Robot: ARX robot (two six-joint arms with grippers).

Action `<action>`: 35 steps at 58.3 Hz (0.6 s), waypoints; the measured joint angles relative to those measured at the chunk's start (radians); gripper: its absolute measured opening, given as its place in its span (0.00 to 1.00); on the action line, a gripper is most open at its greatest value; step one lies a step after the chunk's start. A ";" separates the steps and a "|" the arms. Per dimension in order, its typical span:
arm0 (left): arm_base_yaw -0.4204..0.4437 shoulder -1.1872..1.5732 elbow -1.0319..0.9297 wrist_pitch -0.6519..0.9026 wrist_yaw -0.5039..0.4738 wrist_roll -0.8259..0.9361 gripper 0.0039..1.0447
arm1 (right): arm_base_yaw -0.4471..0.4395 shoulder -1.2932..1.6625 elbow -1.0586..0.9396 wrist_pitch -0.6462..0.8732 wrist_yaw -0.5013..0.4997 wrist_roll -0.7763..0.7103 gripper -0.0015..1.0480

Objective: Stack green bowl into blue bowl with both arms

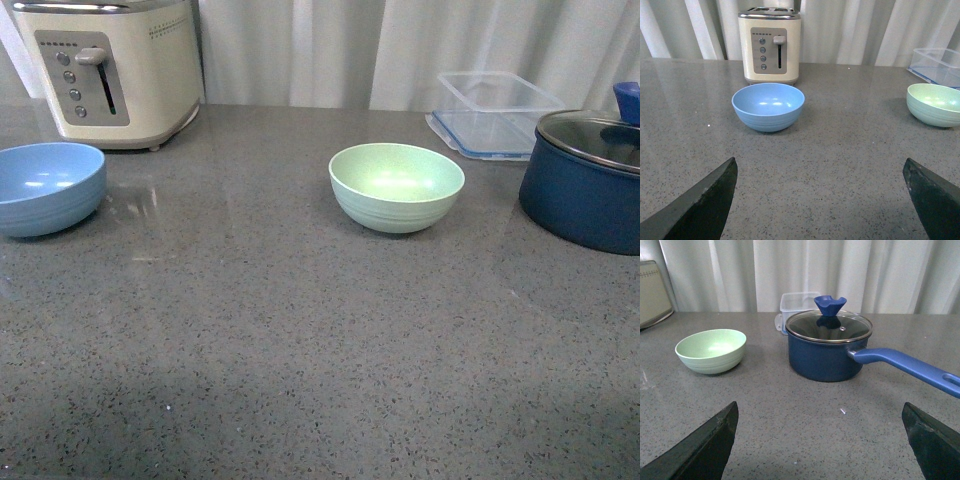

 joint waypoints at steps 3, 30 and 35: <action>0.000 0.000 0.000 0.000 0.000 0.000 0.94 | 0.000 0.000 0.000 0.000 0.000 0.000 0.90; 0.000 0.000 0.000 0.000 0.000 0.000 0.94 | 0.000 0.000 0.000 0.000 0.000 0.000 0.90; 0.000 0.000 0.000 0.000 0.000 0.000 0.94 | 0.000 0.000 0.000 0.000 0.000 0.000 0.90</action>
